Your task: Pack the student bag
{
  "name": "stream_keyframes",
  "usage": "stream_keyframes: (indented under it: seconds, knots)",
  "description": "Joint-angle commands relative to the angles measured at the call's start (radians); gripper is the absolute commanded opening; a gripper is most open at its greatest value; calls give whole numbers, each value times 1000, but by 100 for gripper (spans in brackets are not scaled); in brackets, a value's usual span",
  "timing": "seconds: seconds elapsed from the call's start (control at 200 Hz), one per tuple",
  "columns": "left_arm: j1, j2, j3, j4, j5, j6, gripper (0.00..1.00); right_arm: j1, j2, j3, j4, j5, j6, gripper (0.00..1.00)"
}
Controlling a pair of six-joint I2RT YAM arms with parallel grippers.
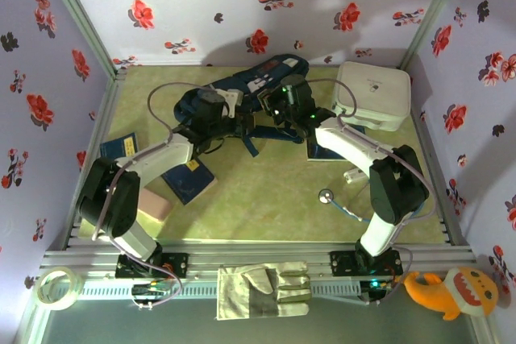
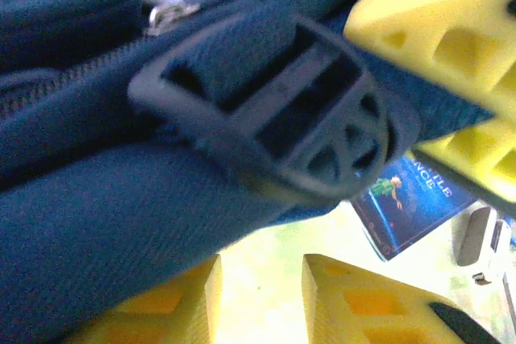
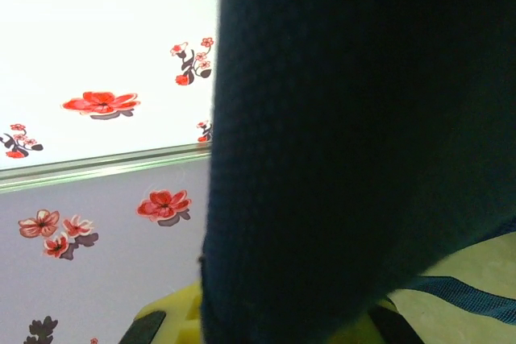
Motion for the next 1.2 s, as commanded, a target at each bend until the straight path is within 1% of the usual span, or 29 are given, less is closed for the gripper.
stream_keyframes:
  seconds: [0.0,0.185,0.6,0.71,0.93,1.195]
  knots:
    - [-4,26,55,48,-9,-18,33,7,-36,26,121,-4,33,0]
    - [-2,45,72,43,-95,-19,33,8,-38,14,131,-9,43,0]
    - [-2,68,84,55,-169,8,24,8,-44,4,140,-12,50,0]
    - [-3,66,74,75,-175,19,20,8,-44,2,139,-10,50,0]
    - [-3,51,53,97,-174,61,19,8,-45,1,134,0,45,0]
    - [-2,39,37,94,-175,94,9,8,-50,-2,121,21,31,0]
